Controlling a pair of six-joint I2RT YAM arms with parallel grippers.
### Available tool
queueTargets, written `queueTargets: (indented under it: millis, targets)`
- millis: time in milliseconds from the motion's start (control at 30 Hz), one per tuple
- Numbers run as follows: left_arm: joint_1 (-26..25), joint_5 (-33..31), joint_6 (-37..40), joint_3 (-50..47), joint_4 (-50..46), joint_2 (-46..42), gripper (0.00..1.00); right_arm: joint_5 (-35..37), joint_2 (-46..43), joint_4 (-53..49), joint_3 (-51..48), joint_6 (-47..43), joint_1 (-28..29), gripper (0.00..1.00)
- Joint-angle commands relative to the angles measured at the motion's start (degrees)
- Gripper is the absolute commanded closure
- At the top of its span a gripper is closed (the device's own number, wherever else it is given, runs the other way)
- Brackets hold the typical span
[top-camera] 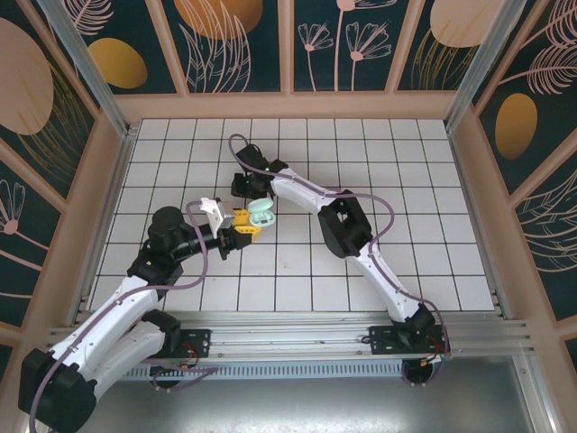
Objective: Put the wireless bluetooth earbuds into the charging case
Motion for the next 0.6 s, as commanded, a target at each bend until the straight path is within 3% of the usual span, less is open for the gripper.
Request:
queueTargets:
  millis: [0,300,433,567]
  targets:
    - [-0.17,-0.57,-0.75,-0.31,0.45,-1.18,0.92,1.6,0.43,-5.8,1.41,-2.97,0.44,0.74]
    - [-0.17,-0.49,-0.62,0.07,0.58,-0.74,0.92,2.22,-8.13,-8.0,-7.19,-8.18,-1.96,0.83]
    - [-0.17,-0.52,-0.48,0.51,-0.07,-0.99,0.92,-3.37,-15.07,-6.34,-17.38,-11.06,-4.4,0.83]
    - [-0.17,-0.73,-0.29,0.39,-0.32,-1.25,0.92,-4.3,-23.26,-6.92,-29.38,-15.88,-6.97,0.83]
